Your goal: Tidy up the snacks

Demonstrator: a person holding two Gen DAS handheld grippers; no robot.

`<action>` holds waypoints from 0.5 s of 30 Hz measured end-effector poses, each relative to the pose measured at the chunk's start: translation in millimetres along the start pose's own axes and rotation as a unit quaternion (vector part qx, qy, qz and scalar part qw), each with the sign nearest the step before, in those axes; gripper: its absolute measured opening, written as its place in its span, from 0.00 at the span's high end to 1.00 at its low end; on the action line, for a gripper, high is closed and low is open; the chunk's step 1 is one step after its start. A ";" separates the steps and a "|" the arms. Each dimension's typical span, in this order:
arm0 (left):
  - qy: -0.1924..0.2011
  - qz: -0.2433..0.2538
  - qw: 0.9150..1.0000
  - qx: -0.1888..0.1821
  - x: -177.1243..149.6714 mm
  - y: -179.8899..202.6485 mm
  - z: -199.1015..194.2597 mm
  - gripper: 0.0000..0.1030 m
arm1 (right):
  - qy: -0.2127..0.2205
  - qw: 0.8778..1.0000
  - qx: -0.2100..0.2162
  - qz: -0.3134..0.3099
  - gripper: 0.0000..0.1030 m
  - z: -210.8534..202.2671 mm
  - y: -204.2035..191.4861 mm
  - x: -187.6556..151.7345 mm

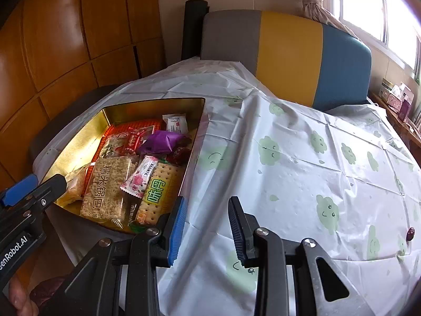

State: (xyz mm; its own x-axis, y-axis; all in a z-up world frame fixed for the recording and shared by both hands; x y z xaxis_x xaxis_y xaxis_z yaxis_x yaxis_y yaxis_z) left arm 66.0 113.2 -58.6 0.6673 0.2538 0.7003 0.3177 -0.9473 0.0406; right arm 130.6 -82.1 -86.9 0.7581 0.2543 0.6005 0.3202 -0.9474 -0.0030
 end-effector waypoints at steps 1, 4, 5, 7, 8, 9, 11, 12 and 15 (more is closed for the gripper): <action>0.000 0.000 1.000 0.000 0.2 -0.5 -0.3 0.40 | 0.001 1.000 0.000 -0.001 0.68 -0.3 -0.6 0.1; 0.001 0.000 1.000 0.001 0.3 -1.7 -0.6 0.40 | 0.000 1.000 0.000 -0.003 0.68 0.2 -2.5 -0.1; 0.001 -0.001 1.000 0.001 0.4 -1.9 -0.5 0.40 | 0.000 1.000 0.000 -0.003 0.68 0.4 -2.5 -0.2; 0.001 0.000 1.000 0.002 0.4 -2.1 -0.4 0.40 | 0.000 1.000 0.000 -0.003 0.68 0.2 -2.6 -0.5; 0.001 0.000 1.000 0.002 0.5 -2.7 -0.4 0.40 | 0.000 1.000 0.000 -0.004 0.68 0.1 -2.6 -0.5; 0.001 0.000 1.000 0.001 0.4 -3.2 -0.5 0.40 | 0.001 1.000 0.000 -0.005 0.68 -0.1 -2.7 -0.6; 0.001 0.000 1.000 0.001 0.7 -3.0 -0.5 0.40 | 0.001 1.000 0.000 -0.005 0.68 -0.5 -3.2 -0.6; 0.001 0.000 1.000 0.001 0.7 -2.7 -0.6 0.40 | 0.002 1.000 0.000 -0.005 0.68 -0.7 -3.6 -0.6; 0.001 0.002 1.000 0.001 0.9 -2.9 -0.4 0.40 | 0.002 1.000 0.001 -0.006 0.68 -0.9 -4.0 -0.5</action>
State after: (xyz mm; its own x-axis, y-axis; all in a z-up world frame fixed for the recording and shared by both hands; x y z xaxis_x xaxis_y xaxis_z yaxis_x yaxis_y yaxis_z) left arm 65.4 116.2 -57.8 0.6672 0.2494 0.7019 0.3164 -0.9479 0.0360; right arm 128.5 -78.6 -86.5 0.7521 0.2646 0.6036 0.3297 -0.9441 0.0031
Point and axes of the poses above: each gripper's, at about its wrist camera, not at the fingertips, and z roughly the way its jaws point, y to its right, x to its top, the point moved 10 cm from there along z, roughly the way its jaws point, and after that the axes turned 5 degrees about -y, right-handed, at the moved point
